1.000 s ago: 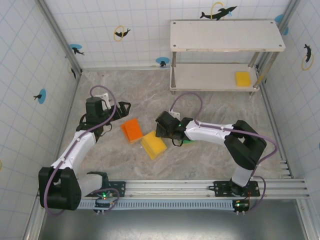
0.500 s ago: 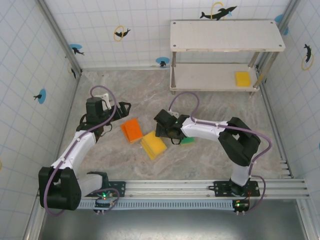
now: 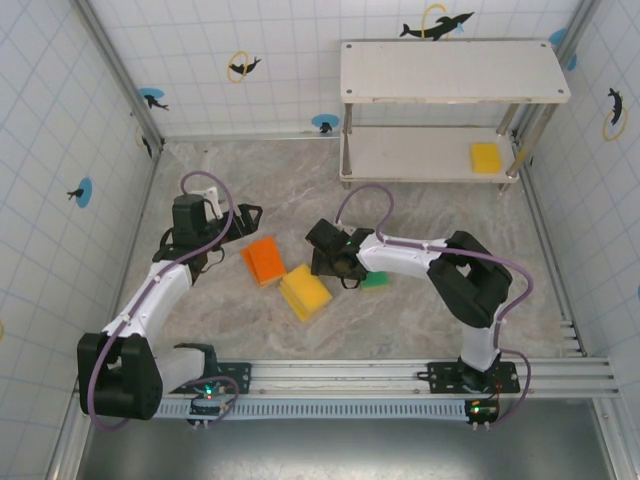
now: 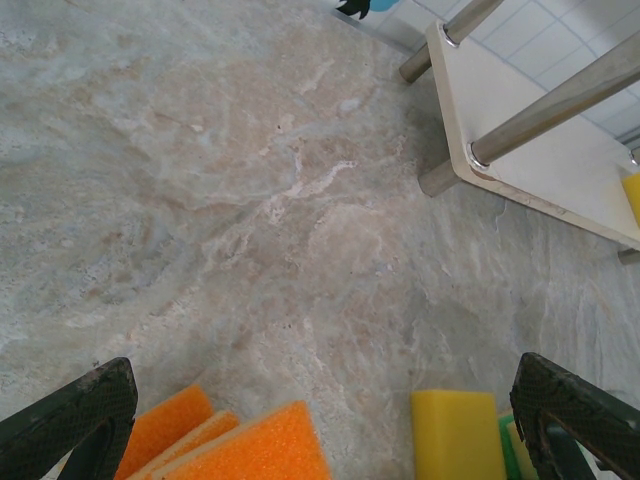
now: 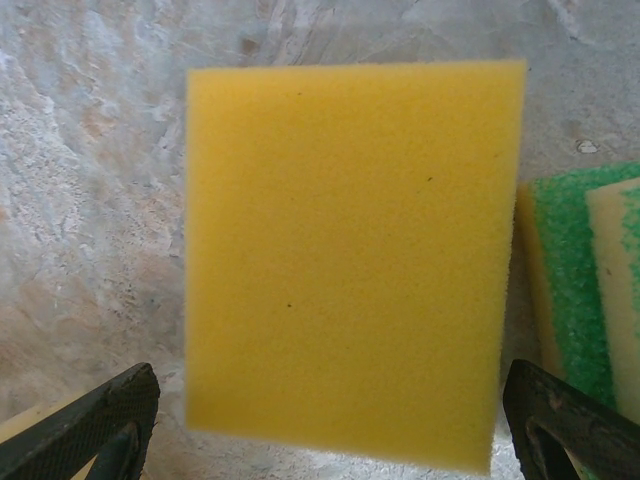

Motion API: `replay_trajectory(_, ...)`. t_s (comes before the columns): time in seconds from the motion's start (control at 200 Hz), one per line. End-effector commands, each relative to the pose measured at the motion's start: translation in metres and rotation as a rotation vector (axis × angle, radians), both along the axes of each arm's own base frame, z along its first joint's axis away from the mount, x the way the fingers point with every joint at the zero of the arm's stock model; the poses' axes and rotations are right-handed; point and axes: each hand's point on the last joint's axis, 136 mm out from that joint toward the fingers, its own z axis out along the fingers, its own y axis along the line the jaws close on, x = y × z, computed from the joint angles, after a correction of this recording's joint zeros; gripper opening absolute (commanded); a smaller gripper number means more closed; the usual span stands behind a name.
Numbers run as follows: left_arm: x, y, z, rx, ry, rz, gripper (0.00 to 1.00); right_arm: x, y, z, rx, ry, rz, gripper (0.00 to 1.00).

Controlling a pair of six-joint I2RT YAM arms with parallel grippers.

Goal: Place and organize the cleaning sponges onto the shelf

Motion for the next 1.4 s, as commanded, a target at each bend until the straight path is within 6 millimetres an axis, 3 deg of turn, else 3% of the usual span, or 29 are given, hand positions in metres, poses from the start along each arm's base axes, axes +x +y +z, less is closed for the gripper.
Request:
replay_trajectory(0.0,0.001,-0.001,-0.003,0.011,0.003,-0.006,0.98,0.004,0.001,-0.001,-0.019,0.016,-0.011,0.91)
replay_trajectory(0.536,0.002,-0.001,-0.005,0.017,0.007,-0.009,0.97,0.005,0.005,-0.012,-0.063,0.054,0.013,0.88)
replay_trajectory(0.871,0.004,-0.001,-0.005,0.016,0.005,-0.011,0.98,0.008,-0.004,-0.016,-0.121,0.049,0.013,0.86)
replay_trajectory(1.121,0.005,-0.001,-0.006,0.015,0.010,-0.012,0.98,0.009,-0.006,-0.018,-0.140,0.033,0.017,0.75)
replay_trajectory(1.392,0.004,-0.001,-0.006,0.015,0.010,-0.010,0.98,0.018,-0.002,-0.004,-0.132,-0.034,0.064,0.65)
